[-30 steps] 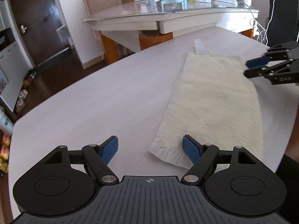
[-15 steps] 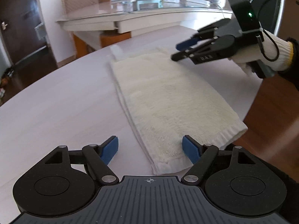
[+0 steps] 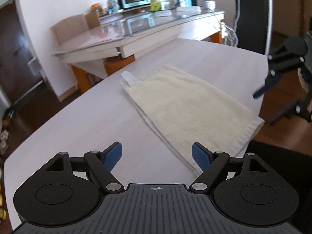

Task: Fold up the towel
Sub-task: 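Move both grippers to the long edge of the folded towel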

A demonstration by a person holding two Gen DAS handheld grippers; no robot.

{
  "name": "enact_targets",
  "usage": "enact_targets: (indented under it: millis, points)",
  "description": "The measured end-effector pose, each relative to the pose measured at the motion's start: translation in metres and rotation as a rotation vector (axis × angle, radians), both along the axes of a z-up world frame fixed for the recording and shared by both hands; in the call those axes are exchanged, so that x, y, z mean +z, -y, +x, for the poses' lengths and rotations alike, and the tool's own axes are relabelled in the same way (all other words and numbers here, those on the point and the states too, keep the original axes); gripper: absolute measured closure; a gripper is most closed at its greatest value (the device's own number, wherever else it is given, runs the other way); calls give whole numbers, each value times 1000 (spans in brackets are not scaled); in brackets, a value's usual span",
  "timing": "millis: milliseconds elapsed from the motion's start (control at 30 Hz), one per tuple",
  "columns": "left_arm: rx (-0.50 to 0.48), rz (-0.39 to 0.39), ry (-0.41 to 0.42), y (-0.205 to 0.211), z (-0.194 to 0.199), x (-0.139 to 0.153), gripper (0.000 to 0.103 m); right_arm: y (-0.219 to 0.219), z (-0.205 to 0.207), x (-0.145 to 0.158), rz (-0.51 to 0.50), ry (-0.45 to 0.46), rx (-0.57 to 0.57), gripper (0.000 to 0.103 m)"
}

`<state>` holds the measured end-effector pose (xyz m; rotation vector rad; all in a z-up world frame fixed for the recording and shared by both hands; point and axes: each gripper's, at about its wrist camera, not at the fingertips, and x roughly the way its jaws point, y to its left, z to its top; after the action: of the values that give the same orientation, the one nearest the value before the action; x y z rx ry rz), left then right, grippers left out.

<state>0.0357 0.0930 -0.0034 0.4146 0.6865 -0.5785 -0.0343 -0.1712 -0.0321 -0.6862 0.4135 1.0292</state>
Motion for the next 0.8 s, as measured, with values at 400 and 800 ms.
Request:
enact_targets:
  millis: [400,800]
  points:
    - [-170,83,-29,20,-13,-10,18,-24,-21,-30,-170,184,66,64]
    - [-197,99,-26,19,-17,-14,17,-37,-23,-40,-264,303,110,67]
